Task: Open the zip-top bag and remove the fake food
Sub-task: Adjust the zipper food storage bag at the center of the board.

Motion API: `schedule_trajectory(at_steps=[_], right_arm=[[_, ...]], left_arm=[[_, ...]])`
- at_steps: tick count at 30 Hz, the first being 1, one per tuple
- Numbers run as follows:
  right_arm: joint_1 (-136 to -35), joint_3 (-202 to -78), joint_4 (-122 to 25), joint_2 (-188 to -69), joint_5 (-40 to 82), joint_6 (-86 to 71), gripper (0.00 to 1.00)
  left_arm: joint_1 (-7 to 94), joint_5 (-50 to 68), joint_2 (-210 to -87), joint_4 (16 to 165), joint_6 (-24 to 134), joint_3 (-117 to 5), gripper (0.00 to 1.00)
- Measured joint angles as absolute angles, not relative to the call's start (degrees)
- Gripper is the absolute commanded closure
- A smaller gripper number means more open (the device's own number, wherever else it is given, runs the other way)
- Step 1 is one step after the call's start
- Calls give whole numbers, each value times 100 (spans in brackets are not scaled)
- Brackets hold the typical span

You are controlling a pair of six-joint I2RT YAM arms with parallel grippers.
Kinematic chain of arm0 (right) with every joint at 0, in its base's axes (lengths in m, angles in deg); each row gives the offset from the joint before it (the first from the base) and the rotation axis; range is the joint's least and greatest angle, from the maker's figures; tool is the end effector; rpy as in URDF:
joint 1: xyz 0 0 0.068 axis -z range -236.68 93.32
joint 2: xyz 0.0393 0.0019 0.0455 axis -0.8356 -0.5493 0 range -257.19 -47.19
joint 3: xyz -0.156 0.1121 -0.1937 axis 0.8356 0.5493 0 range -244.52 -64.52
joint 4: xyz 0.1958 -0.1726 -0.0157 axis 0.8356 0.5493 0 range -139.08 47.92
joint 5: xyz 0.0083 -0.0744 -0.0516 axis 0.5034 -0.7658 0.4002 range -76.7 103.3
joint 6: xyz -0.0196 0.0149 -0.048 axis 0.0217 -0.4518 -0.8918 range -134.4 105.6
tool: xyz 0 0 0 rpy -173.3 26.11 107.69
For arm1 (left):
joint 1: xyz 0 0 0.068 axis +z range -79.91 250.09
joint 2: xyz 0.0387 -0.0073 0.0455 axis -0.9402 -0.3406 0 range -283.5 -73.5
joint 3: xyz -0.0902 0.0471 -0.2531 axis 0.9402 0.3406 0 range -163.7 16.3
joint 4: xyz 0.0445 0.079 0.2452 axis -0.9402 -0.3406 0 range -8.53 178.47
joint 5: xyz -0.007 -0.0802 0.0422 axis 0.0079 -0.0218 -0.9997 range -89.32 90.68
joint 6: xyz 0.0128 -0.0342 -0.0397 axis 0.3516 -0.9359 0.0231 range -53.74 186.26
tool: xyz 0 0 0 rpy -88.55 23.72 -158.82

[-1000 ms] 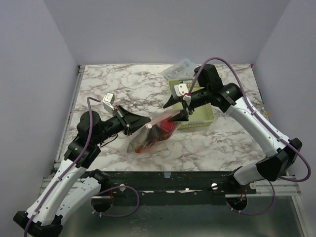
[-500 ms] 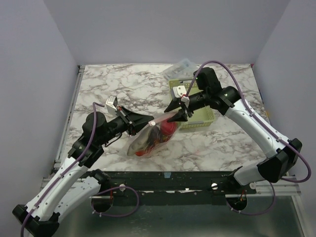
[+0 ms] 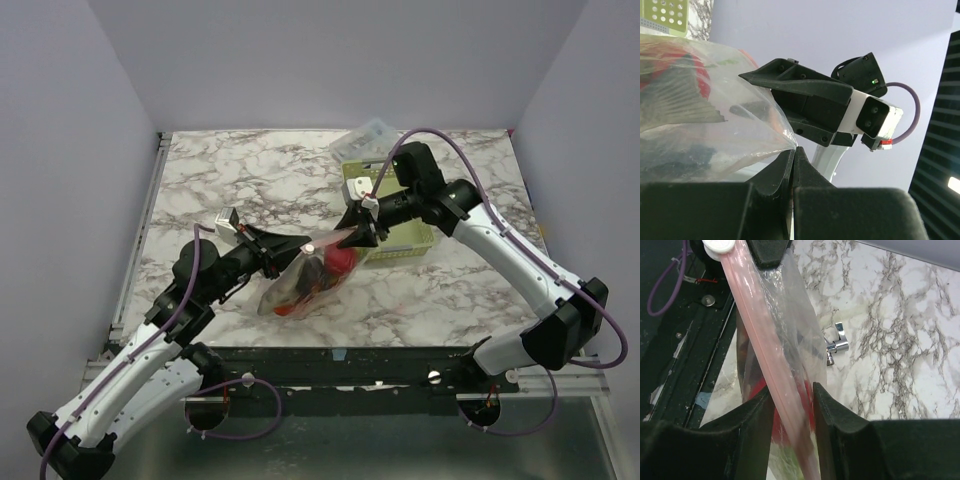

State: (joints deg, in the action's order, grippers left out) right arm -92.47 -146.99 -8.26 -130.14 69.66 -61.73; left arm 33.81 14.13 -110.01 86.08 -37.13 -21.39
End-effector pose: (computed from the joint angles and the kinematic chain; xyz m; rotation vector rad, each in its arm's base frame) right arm 0.2288 0.2016 0.3716 -1.7124 1.1906 0.9881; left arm 0.1242 -0.1015 0.3333 -0.9252 1.8180 -1.9445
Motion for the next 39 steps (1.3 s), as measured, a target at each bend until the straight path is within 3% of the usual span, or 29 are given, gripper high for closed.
schedule_trajectory(at_steps=[5, 10, 14, 16, 20, 27, 31, 34, 39], right_arm=[[-9247, -14629, -909, -13014, 6931, -6081, 74], [-9247, -14629, -986, -13014, 6922, -5959, 92], [-9247, -14629, -1047, -13014, 6922, -5788, 99], [-9245, -14629, -1067, -13010, 6927, -5694, 99], [-9140, -14586, -1159, -12982, 7023, -5436, 99], [-8668, -14173, -1392, -12656, 7305, -4818, 99], [-8340, -13956, -1430, -12365, 7460, -4590, 99], [-8150, -13934, -1427, -12225, 7558, -4540, 99], [-7892, -13928, -1336, -12020, 7705, -4529, 99]], left_arm=[[3357, 1219, -10863, 8630, -3943, -2008, 100], [3357, 1105, -10835, 8691, -4074, -1958, 100], [3357, 1035, -10806, 8730, -4111, -1934, 100], [3357, 1024, -10796, 8768, -4115, -1914, 86], [3357, 1007, -10769, 8918, -4107, -1872, 50], [3397, 1066, -10459, 9104, -3683, -1660, 14], [3676, 1304, -10135, 9130, -2966, -1418, 1], [3991, 1498, -9978, 8936, -1963, -1551, 1], [4201, 1960, -10050, 8193, 1086, -2817, 1]])
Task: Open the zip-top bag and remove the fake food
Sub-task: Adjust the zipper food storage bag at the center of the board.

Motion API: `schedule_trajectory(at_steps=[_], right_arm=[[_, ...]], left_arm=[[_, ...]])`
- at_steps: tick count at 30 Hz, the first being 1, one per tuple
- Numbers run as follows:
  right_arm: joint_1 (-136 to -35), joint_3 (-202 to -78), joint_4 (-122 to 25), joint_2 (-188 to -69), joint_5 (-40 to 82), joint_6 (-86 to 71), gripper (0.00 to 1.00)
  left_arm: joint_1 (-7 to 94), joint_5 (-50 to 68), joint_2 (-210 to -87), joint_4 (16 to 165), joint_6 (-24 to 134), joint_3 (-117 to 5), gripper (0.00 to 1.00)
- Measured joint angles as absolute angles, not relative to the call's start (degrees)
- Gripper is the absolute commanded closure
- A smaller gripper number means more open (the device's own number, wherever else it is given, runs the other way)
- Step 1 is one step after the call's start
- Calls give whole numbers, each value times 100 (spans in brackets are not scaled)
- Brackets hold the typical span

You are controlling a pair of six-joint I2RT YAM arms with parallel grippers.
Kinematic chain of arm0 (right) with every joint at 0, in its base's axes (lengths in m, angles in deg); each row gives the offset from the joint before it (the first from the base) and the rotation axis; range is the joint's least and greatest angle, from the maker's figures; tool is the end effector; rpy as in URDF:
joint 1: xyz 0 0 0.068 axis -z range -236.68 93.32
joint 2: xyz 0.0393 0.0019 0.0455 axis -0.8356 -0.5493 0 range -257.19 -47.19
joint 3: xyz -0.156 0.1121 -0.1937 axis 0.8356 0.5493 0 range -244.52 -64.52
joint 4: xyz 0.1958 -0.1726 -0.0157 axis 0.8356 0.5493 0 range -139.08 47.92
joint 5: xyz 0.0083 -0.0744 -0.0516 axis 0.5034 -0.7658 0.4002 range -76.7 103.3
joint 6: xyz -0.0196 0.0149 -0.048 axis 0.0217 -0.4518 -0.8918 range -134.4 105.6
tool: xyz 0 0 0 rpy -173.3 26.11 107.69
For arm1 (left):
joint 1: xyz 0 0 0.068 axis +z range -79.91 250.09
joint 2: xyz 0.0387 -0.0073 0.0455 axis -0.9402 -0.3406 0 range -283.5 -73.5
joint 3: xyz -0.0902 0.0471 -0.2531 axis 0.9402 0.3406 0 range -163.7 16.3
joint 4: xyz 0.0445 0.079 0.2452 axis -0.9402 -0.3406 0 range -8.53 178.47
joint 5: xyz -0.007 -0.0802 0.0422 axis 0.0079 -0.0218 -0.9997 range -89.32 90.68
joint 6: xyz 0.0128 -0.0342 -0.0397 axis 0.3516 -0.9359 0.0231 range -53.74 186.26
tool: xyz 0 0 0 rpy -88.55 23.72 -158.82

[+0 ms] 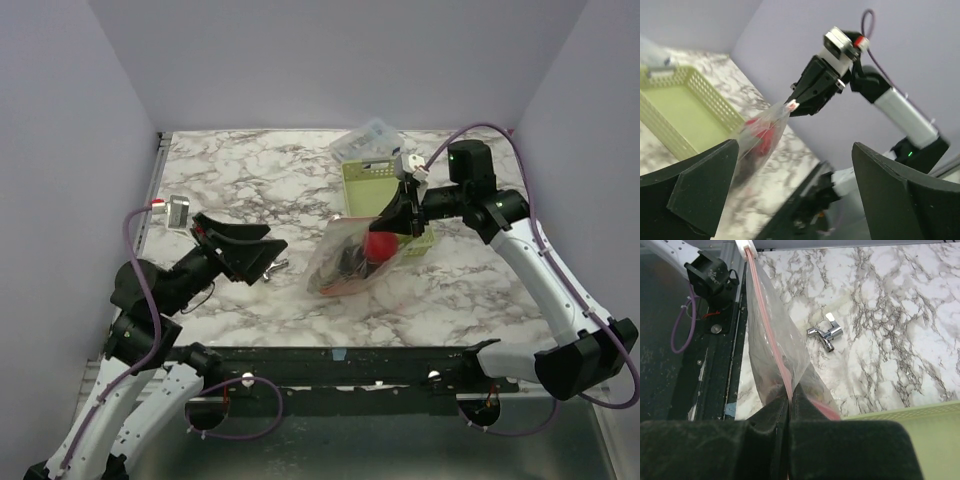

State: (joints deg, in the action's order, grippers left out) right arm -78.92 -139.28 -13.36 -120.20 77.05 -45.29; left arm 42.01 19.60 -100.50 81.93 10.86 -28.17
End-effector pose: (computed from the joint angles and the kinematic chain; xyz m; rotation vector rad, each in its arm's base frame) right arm 0.2289 0.1281 0.3833 -1.3882 1.3944 1.0833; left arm 0.0883 -0.0602 0.3845 -0.0608 1.5493 -1.4148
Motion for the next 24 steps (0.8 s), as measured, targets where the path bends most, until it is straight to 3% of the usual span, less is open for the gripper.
schedule_trajectory(at_steps=[4, 8, 24], right_arm=[[-7715, -13928, -1272, -11950, 7792, -4527, 99], [-7595, -13910, -1248, -11906, 7877, -4501, 99], [-7333, -13322, -1502, -11620, 8398, -4134, 99]], left_arm=[[4201, 2622, -10046, 8363, 2925, -3064, 1], [4199, 3291, -10149, 8772, 4070, -2550, 1], [3134, 3356, -11495, 10169, 5827, -2266, 5]])
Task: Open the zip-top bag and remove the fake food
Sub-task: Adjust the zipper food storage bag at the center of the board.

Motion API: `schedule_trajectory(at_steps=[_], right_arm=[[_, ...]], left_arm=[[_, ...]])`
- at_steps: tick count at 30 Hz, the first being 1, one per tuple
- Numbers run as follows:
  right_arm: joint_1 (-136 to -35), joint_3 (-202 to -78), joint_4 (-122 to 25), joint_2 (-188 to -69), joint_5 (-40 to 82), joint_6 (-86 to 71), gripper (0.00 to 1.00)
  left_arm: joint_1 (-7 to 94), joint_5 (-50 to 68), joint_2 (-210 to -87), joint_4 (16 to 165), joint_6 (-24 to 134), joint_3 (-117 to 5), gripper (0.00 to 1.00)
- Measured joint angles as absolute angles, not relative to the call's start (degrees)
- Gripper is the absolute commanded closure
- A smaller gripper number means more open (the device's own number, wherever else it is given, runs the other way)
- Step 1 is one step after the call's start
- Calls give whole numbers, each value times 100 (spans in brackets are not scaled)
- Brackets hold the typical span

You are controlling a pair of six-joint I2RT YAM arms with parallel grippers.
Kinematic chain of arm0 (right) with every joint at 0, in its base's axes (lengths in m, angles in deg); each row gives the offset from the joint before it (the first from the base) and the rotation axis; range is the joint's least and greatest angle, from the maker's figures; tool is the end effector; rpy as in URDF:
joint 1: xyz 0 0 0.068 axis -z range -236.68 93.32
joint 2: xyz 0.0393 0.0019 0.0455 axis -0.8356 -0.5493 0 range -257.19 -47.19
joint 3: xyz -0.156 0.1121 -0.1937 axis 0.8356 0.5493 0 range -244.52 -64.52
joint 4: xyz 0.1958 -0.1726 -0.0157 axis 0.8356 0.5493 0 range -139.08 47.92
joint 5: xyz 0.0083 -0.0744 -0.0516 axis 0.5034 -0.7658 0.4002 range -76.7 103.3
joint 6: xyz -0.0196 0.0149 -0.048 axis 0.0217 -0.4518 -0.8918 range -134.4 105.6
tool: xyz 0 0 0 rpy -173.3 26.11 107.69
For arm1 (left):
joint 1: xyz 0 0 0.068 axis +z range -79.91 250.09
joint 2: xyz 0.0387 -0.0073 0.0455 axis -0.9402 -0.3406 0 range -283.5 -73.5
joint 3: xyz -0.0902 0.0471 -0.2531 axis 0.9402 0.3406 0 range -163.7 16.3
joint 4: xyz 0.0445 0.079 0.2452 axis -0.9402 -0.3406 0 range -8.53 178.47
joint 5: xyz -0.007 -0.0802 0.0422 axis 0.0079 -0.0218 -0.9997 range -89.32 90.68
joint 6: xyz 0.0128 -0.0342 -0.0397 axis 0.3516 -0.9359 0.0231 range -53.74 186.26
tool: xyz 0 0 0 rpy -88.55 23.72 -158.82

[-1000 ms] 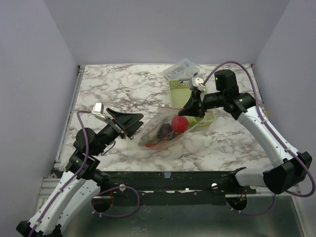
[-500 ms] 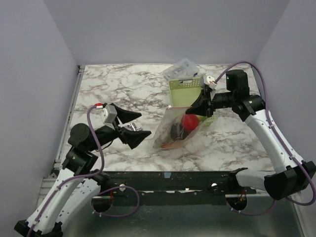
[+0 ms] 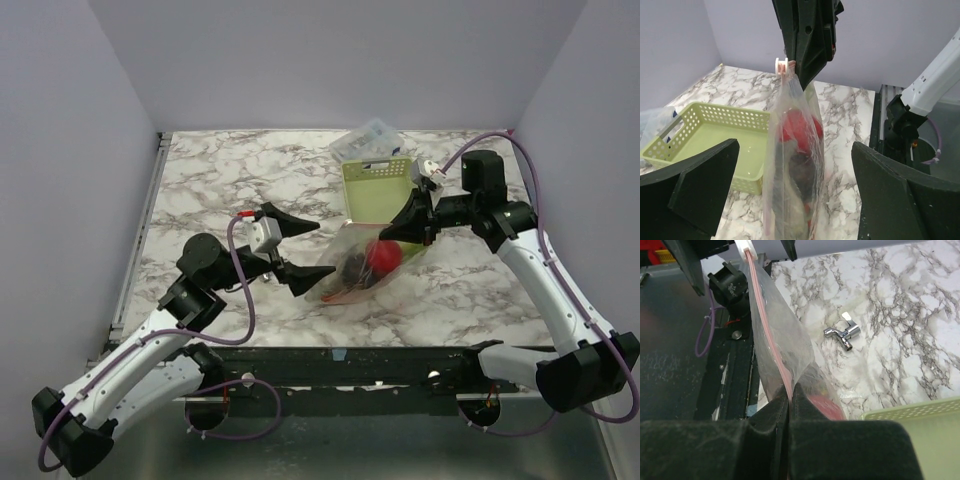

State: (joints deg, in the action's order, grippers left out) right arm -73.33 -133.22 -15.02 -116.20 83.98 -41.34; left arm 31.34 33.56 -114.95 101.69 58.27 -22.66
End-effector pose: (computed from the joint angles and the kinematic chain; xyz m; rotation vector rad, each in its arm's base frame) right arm 0.2218 0.1014 0.3702 -1.2966 1.4246 1.1888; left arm 0.1217 -0.1225 0.3568 0.8611 1.2302 -1.0606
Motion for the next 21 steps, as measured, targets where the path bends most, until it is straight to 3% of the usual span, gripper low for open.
schedule_trajectory(at_steps=[14, 18, 21], right_arm=[[-7306, -13143, -1679, -11583, 8503, -4031, 99], [-7306, -13139, -1696, -11583, 8503, -4026, 99], [-7306, -13123, -1725, -11578, 8503, -4024, 99]], left_arm=[[2754, 2886, -12662, 11052, 5932, -2386, 26], [2658, 2858, -12835, 11325, 5784, -2388, 35], [2619, 2858, -12944, 11417, 5690, -2397, 49]])
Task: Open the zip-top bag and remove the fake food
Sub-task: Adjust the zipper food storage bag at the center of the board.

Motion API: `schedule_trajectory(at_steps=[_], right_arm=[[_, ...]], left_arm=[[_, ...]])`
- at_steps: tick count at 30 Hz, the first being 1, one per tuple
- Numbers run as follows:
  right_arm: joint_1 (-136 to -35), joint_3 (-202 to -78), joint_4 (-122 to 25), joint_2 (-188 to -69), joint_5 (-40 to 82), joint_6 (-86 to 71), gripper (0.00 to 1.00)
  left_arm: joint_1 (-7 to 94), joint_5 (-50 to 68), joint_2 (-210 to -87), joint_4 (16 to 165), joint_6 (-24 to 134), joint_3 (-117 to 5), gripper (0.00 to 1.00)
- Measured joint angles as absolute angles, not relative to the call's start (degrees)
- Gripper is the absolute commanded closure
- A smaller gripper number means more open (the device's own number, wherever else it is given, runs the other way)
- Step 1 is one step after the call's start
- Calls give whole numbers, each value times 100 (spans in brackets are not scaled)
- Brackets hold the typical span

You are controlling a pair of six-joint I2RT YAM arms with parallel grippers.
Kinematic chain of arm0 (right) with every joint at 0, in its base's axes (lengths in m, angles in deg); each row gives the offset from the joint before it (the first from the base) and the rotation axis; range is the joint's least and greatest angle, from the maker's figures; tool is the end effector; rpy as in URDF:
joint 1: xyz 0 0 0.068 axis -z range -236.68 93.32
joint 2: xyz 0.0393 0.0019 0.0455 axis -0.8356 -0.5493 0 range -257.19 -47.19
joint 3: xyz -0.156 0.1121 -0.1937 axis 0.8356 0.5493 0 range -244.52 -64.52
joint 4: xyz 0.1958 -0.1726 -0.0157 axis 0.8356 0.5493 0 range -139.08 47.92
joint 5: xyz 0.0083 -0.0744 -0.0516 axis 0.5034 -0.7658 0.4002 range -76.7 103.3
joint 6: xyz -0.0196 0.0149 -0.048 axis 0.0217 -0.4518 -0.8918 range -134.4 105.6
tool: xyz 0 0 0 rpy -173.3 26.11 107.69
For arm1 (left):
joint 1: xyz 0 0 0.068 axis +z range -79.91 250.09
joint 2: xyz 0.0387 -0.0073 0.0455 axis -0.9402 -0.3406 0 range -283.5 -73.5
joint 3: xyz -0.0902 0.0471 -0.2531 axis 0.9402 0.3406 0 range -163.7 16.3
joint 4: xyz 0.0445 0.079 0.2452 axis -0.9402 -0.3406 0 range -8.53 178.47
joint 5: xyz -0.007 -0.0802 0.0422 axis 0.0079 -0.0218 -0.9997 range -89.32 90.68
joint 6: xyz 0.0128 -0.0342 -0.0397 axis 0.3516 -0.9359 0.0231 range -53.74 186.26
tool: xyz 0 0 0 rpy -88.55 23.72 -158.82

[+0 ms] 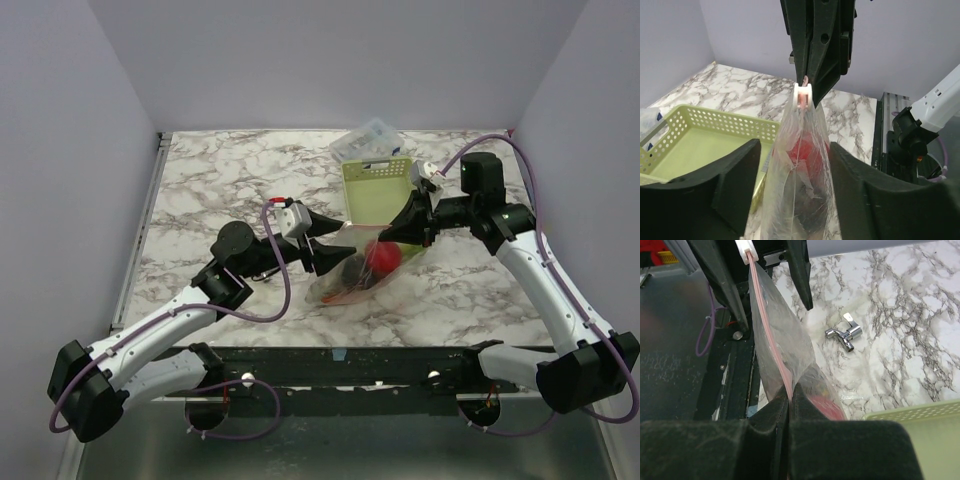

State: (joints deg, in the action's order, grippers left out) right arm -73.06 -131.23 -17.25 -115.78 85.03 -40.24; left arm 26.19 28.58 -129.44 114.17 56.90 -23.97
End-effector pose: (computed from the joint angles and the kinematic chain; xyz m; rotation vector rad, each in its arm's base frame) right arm 0.2220 0.1005 0.3639 -1.2891 1.4190 1.2094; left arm 0.1528 -0.1702 0.3421 0.8397 1.2558 -1.0958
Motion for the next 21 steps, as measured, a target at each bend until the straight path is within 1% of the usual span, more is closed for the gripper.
schedule_trajectory(at_steps=[5, 7, 8, 9, 12, 13, 14, 18, 20, 21], right_arm=[[-7306, -13093, -1751, -11574, 8503, -4020, 99], [-7306, -13064, -1764, -11565, 8503, -4024, 99], [-7304, -13049, -1764, -11563, 8500, -4026, 99], [-7304, -13038, -1766, -11557, 8500, -4031, 97], [-7306, -13001, -1764, -11522, 8500, -4035, 79], [-7304, -12999, -1764, -11515, 8500, -4035, 69], [-7304, -12999, -1764, -11509, 8500, -4042, 62], [-7285, -13137, -1504, -11524, 8485, -4212, 39], [-7280, -13475, -1185, -11620, 8481, -4370, 29], [-7280, -13720, -1019, -11703, 8485, -4470, 25]], left_arm=[[2608, 2858, -12999, 11458, 5550, -2432, 76], [2608, 2858, -12999, 11480, 5504, -2443, 94], [2608, 2858, -12999, 11493, 5486, -2443, 100], [2608, 2858, -12999, 11500, 5447, -2443, 100], [2608, 2856, -12999, 11493, 5346, -2443, 100], [2608, 2853, -12999, 11491, 5309, -2443, 100], [2608, 2843, -12999, 11489, 5255, -2443, 100], [2608, 2821, -12999, 11441, 4992, -2443, 100], [2608, 2823, -12999, 11417, 4863, -2445, 100], [2608, 2825, -12999, 11404, 4793, -2452, 100]])
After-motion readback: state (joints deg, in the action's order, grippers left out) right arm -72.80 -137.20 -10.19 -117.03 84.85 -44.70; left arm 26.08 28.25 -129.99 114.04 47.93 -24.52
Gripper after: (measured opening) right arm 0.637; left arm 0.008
